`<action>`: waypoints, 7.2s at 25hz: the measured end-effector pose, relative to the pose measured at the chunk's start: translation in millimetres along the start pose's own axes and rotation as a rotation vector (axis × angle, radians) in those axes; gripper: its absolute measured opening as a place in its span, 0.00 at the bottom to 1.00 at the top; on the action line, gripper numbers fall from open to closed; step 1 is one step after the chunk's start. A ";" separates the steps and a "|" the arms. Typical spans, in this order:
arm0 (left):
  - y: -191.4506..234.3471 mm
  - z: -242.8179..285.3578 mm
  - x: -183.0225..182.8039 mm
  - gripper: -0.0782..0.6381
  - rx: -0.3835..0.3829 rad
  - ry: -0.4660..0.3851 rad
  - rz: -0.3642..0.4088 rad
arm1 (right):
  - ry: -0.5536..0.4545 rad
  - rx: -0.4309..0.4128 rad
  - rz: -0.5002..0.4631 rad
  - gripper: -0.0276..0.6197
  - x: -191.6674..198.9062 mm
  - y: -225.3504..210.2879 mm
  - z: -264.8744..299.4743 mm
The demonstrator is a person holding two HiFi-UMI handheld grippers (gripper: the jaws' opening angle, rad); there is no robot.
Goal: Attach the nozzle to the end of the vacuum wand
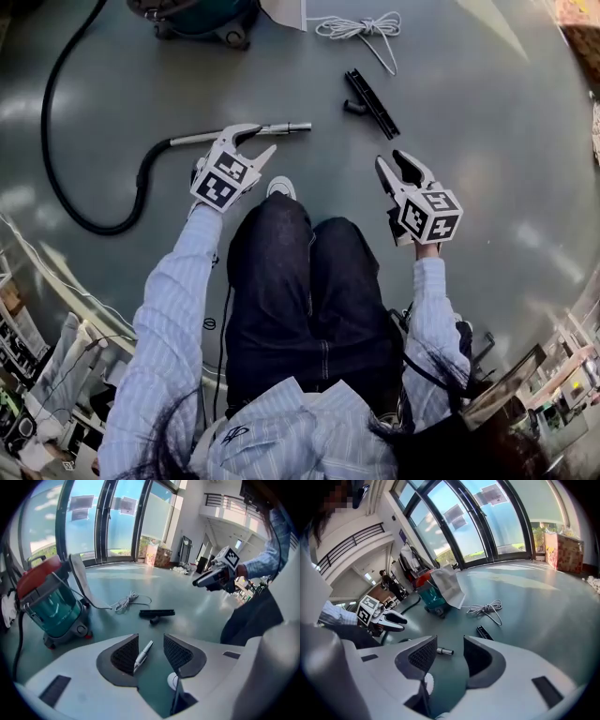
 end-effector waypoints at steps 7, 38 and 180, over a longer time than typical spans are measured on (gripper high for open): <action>72.5 120.4 112.5 0.35 0.005 0.168 0.047 | -0.001 0.057 -0.199 0.40 42.2 -69.8 123.8; 108.4 232.1 197.9 0.37 0.085 0.273 0.290 | 0.321 0.023 -0.349 0.47 98.2 -154.4 303.1; 112.3 111.2 110.1 0.28 -0.195 -0.163 -0.233 | 0.050 -0.305 -0.269 0.40 30.2 55.2 236.9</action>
Point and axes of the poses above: the fingertips, and each gripper's own axes: z forward along the fingers, y to its left, x out of its underside, the point moved 3 cm from there along -z, backward along the fingers, and after that the axes turned 9 degrees about x, right-handed, at the moved point
